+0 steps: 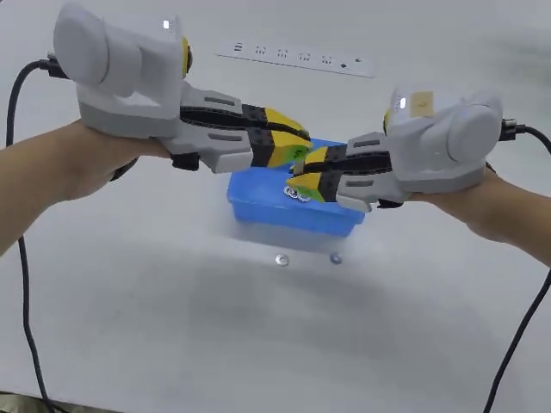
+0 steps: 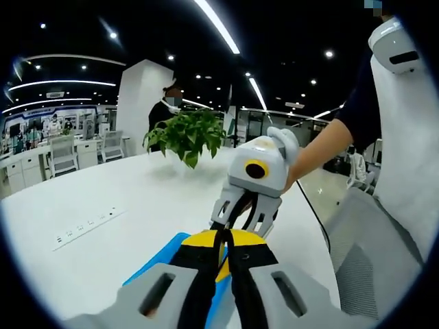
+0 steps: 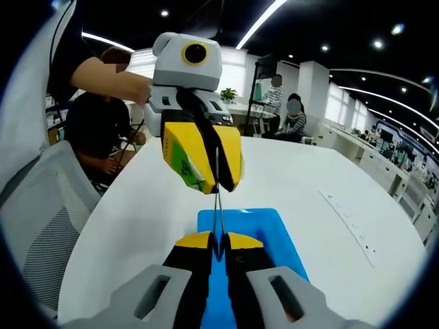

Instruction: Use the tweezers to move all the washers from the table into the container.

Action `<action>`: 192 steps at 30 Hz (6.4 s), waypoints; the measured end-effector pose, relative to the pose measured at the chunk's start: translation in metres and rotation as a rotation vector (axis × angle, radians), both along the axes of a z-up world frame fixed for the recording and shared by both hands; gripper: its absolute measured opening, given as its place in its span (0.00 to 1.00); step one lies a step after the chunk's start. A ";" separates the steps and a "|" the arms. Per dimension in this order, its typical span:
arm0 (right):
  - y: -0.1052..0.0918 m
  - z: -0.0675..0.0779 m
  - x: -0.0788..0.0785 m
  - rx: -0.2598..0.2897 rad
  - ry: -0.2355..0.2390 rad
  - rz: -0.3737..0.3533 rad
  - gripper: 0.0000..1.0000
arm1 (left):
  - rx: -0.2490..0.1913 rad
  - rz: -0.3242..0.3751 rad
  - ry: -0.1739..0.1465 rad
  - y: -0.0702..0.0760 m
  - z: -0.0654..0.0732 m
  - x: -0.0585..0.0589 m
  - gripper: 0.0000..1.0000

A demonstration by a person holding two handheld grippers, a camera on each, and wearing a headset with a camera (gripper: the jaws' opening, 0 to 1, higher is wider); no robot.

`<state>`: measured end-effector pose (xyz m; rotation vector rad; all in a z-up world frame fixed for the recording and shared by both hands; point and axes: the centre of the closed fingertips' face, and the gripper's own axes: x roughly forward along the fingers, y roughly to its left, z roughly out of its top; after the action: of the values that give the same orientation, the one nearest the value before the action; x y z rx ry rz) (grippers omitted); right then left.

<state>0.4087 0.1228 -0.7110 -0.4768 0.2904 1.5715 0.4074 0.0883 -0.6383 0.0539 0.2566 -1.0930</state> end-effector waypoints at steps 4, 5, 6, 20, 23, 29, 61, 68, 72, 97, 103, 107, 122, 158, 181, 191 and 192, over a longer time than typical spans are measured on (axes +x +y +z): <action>-0.001 0.000 0.002 -0.003 -0.004 -0.005 0.08 | 0.046 -0.007 -0.047 0.001 -0.001 0.001 0.07; -0.001 0.000 0.002 -0.003 -0.005 -0.006 0.08 | 0.050 -0.005 -0.054 0.001 0.000 0.001 0.07; -0.001 0.001 0.002 -0.001 -0.004 -0.008 0.08 | 0.051 -0.005 -0.056 0.000 0.000 0.001 0.07; 0.004 0.008 -0.006 -0.046 -0.102 -0.007 0.13 | 0.100 0.024 -0.120 -0.002 0.007 -0.003 0.05; 0.004 0.012 -0.006 -0.040 -0.109 -0.012 0.13 | 0.109 0.029 -0.127 -0.002 0.008 -0.004 0.05; 0.003 0.018 -0.003 -0.028 -0.104 -0.031 0.17 | 0.130 0.057 -0.139 0.005 0.011 -0.001 0.05; -0.080 -0.012 -0.046 -0.034 0.058 -0.226 0.85 | 0.051 0.067 -0.167 -0.004 -0.011 -0.057 0.05; -0.093 -0.027 -0.062 -0.076 0.081 -0.217 0.98 | 0.038 0.080 -0.119 0.000 -0.031 -0.062 0.05; -0.098 -0.034 -0.065 -0.082 0.098 -0.232 1.00 | 0.034 0.081 -0.102 0.002 -0.036 -0.064 0.05; -0.094 -0.044 -0.091 -0.077 0.207 -0.200 1.00 | 0.034 0.081 -0.095 0.005 -0.052 -0.056 0.05; -0.094 -0.043 -0.089 -0.070 0.219 -0.212 0.99 | 0.032 0.069 -0.087 0.004 -0.052 -0.056 0.05; -0.093 -0.042 -0.089 -0.072 0.221 -0.210 0.99 | 0.025 0.064 -0.085 0.002 -0.051 -0.055 0.05; -0.090 -0.040 -0.095 -0.063 0.243 -0.206 0.97 | 0.049 0.024 -0.086 -0.003 -0.051 -0.063 0.05; -0.008 -0.050 -0.073 -0.119 0.105 0.038 0.29 | 0.124 -0.017 -0.055 -0.004 -0.056 -0.070 0.05; -0.004 -0.061 -0.071 -0.168 -0.007 0.149 0.10 | 0.128 -0.012 -0.041 0.000 -0.058 -0.070 0.05; -0.005 -0.060 -0.068 -0.154 -0.031 0.136 0.09 | 0.139 0.041 0.002 0.002 -0.062 -0.065 0.07; -0.005 -0.058 -0.070 -0.143 -0.009 0.131 0.09 | 0.136 0.044 0.015 0.002 -0.063 -0.066 0.11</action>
<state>0.3389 0.1182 -0.7687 -0.6245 0.3719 1.6827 0.3418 0.0901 -0.7014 0.1610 0.3438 -1.0318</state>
